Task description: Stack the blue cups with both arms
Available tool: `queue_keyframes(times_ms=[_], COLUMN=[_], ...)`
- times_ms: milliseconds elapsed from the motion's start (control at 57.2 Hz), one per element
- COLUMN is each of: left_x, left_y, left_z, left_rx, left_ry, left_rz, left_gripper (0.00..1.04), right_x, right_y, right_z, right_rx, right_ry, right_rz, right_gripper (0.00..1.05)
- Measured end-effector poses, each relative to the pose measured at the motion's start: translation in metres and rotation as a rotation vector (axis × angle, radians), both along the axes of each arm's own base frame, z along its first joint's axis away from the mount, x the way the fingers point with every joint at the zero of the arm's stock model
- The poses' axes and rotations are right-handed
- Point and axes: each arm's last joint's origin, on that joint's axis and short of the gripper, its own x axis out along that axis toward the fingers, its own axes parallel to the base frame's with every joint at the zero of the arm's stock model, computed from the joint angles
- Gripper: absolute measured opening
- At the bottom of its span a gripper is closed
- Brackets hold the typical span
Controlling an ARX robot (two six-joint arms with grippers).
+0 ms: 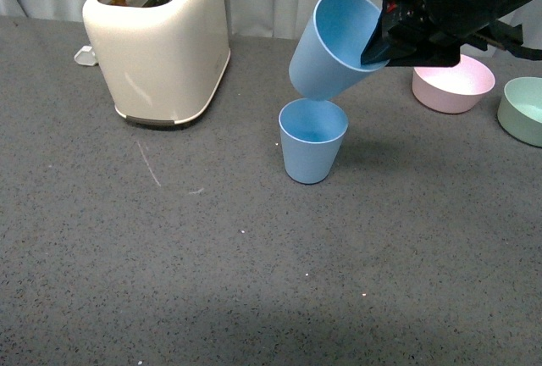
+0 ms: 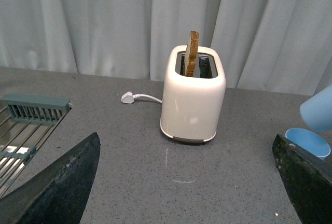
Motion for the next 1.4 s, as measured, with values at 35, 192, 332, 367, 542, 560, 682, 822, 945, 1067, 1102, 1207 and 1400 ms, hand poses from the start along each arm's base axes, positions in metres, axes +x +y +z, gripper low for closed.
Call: queue_keyframes(times_ms=[35,192,332,367,542,560,682,822,945,1067,1102,1207,1400], left_x=[0.000,0.000,0.000,0.000,0.000,0.000,0.000,0.000,0.000,0.000,0.000,0.000,0.000], left_y=[0.000,0.000,0.000,0.000,0.000,0.000,0.000,0.000,0.000,0.000,0.000,0.000,0.000], left_z=[0.000,0.000,0.000,0.000,0.000,0.000,0.000,0.000,0.000,0.000,0.000,0.000,0.000], left_rx=[0.000,0.000,0.000,0.000,0.000,0.000,0.000,0.001,0.001,0.001,0.001,0.001,0.001], left_ry=[0.000,0.000,0.000,0.000,0.000,0.000,0.000,0.001,0.001,0.001,0.001,0.001,0.001], left_rz=[0.000,0.000,0.000,0.000,0.000,0.000,0.000,0.001,0.001,-0.001,-0.001,0.000,0.000], left_gripper=[0.98,0.98,0.98,0.98,0.98,0.98,0.98,0.98,0.98,0.98,0.98,0.98,0.98], right_x=[0.000,0.002,0.003,0.004,0.008,0.008,0.007,-0.037,-0.075,-0.103,-0.112,-0.133,-0.163], right_y=[0.003,0.009,0.010,0.010,0.008,0.007,0.004,-0.030,-0.057,-0.073,-0.076,-0.084,-0.097], right_z=[-0.004,-0.016,-0.019,-0.018,-0.014,-0.014,-0.023,-0.041,-0.006,-0.005,-0.010,-0.015,-0.011], right_rx=[-0.007,-0.025,-0.034,-0.035,-0.033,-0.034,-0.163,-0.318,-0.255,-0.267,-0.273,-0.277,-0.276], right_ry=[0.011,0.047,0.054,0.048,-0.013,-0.014,-0.235,-0.723,-0.983,-0.991,-0.973,-0.952,-0.965], right_rz=[0.006,0.017,0.016,0.015,0.021,0.021,-0.051,-0.273,-0.356,-0.356,-0.347,-0.332,-0.341], right_gripper=[0.01,0.01,0.08,0.17,0.49,0.50,0.56,0.29,0.06,0.01,0.01,0.01,0.01])
